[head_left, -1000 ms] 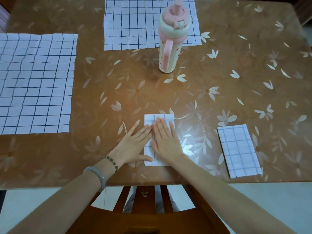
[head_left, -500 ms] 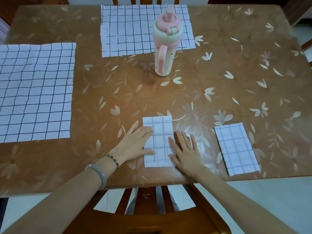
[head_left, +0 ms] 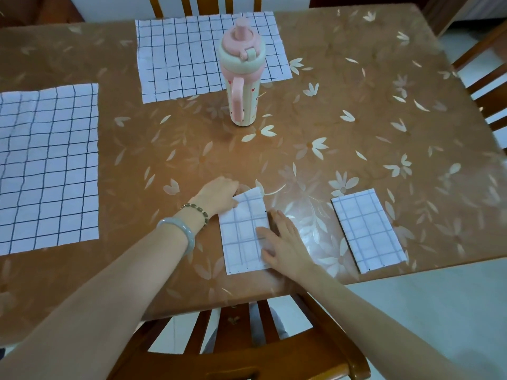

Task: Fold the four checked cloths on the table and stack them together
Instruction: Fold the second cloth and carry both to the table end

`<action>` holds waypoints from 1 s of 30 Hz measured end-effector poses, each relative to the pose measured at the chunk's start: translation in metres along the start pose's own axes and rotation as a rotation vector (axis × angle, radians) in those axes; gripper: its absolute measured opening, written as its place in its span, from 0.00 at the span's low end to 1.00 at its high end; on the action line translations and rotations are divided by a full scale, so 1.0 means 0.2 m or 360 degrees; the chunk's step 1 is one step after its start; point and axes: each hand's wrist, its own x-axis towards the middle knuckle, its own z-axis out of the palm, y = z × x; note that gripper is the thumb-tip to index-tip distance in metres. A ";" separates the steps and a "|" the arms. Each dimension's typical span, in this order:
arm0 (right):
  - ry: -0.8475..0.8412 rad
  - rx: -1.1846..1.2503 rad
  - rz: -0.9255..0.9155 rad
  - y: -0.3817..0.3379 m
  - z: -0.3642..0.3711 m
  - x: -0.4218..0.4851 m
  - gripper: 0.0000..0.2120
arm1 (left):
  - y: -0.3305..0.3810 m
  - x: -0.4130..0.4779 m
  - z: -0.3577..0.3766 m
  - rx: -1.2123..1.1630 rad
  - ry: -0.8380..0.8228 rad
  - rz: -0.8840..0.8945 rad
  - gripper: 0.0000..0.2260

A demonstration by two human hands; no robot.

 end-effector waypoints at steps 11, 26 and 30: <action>-0.0380 0.1747 0.0799 -0.05 -0.27 0.15 0.28 | -0.02 -0.24 -0.14 -0.0884 -0.0158 0.0049 0.07; -0.0168 0.2193 0.1135 -0.26 -0.58 -0.03 0.15 | -0.14 -0.62 -0.43 -0.2032 0.0173 -0.0470 0.05; 0.0131 0.2312 0.1224 -0.31 -0.65 -0.07 0.08 | -0.11 -0.66 -0.44 -0.2277 0.0199 -0.0508 0.08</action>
